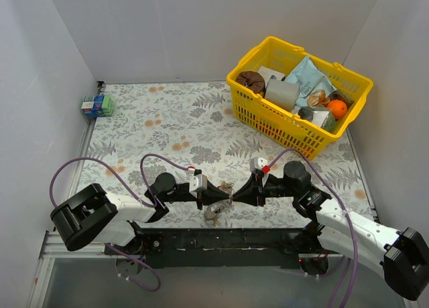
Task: Put the keys on the keyring
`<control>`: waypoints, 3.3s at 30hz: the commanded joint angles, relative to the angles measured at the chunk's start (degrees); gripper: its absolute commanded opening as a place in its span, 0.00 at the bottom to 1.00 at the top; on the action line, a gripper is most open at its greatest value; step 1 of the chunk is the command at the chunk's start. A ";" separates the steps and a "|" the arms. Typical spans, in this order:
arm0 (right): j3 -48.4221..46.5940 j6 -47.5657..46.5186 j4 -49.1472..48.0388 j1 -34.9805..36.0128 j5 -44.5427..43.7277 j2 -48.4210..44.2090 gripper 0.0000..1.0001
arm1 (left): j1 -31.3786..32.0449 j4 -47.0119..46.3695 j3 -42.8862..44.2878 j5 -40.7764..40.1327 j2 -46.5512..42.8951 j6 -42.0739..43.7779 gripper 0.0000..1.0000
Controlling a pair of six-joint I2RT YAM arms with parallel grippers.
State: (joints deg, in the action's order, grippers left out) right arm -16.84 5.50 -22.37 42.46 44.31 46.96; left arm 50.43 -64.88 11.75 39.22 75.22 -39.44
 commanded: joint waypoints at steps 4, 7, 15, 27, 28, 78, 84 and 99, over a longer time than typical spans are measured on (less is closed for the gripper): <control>-0.74 -1.72 -0.39 -0.01 -0.98 0.68 0.20 | 0.19 -0.33 1.70 0.77 -2.01 0.77 0.00; -0.39 -1.98 -0.48 0.08 -1.33 0.85 0.21 | 0.19 -0.16 1.61 0.94 -2.36 0.77 0.00; 0.32 -2.16 -0.31 0.08 -2.74 0.15 0.35 | 0.19 0.20 1.70 1.12 -2.62 0.77 0.00; 0.32 -2.33 0.31 0.08 -5.03 -1.43 0.57 | 0.19 0.28 1.79 1.47 -2.54 0.68 0.00; 0.32 -2.42 0.31 0.08 -4.85 -1.43 0.56 | 0.19 0.20 1.87 1.56 -2.62 0.59 0.00; 3.31 -1.45 -3.20 0.08 -1.07 3.40 0.01 | 0.19 -0.68 2.67 2.08 -4.03 -0.37 0.00; 3.22 -0.66 -5.48 0.17 -0.90 4.89 0.01 | 0.19 -0.51 2.75 2.61 -4.29 -0.55 0.00; 2.60 0.83 -8.57 0.17 -2.47 7.36 0.03 | 0.19 -0.86 2.40 3.05 -4.82 -1.34 0.00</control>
State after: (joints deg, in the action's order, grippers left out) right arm -14.13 6.02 -29.21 42.46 43.27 54.83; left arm 50.43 -62.94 12.19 41.21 72.84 -40.27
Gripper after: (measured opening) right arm 0.023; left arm 0.013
